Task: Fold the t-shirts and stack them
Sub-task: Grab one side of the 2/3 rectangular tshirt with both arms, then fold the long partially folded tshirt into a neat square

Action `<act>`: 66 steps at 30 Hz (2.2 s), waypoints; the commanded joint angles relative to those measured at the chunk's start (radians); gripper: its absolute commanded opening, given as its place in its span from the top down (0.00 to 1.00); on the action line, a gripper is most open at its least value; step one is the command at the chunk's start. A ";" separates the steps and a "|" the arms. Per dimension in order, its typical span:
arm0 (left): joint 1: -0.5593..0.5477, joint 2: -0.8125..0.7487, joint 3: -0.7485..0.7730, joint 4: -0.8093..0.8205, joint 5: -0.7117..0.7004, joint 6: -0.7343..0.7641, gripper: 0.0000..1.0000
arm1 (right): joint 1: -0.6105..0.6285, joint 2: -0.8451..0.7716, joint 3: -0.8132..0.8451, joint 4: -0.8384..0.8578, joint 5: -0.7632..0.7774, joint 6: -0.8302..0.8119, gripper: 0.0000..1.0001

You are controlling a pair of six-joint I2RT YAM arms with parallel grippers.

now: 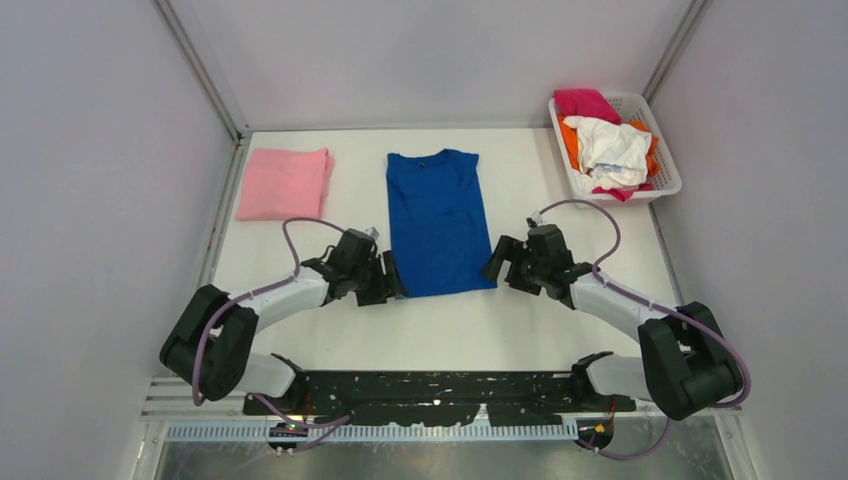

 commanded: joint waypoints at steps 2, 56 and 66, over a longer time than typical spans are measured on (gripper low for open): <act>-0.019 0.036 -0.012 0.072 -0.005 -0.031 0.48 | 0.028 0.041 -0.014 0.061 0.023 0.031 0.14; -0.341 -0.683 -0.159 -0.117 -0.404 -0.062 1.00 | 0.502 -0.386 0.038 -0.320 0.310 0.156 0.95; -0.091 -0.476 0.014 0.053 -0.253 0.086 1.00 | 0.260 -0.273 0.189 -0.236 0.190 0.030 0.95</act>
